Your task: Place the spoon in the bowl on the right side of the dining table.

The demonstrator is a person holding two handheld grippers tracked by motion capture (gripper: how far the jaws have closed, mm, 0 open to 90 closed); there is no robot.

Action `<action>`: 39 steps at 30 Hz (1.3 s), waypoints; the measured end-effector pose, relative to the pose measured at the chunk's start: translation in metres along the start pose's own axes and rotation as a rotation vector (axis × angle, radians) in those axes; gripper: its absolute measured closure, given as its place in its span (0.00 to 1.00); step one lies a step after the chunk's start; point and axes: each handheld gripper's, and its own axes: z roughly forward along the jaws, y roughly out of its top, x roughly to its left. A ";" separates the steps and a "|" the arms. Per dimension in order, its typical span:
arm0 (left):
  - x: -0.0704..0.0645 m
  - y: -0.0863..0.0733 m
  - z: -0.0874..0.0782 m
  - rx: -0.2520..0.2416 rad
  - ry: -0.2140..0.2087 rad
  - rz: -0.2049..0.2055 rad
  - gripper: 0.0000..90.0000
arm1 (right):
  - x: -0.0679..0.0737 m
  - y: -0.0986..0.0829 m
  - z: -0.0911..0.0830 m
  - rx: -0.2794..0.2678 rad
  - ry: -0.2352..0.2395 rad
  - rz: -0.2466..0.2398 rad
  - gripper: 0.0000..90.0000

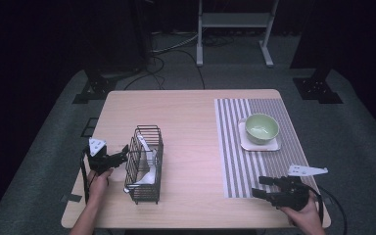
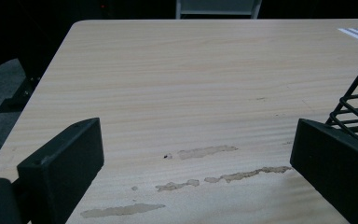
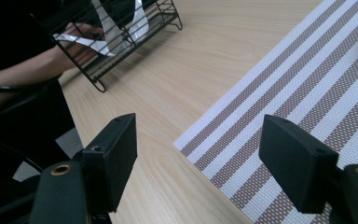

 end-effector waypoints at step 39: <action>-0.002 0.000 0.000 -0.001 -0.005 0.034 0.02 | 0.035 0.043 0.047 0.078 0.089 -0.077 0.23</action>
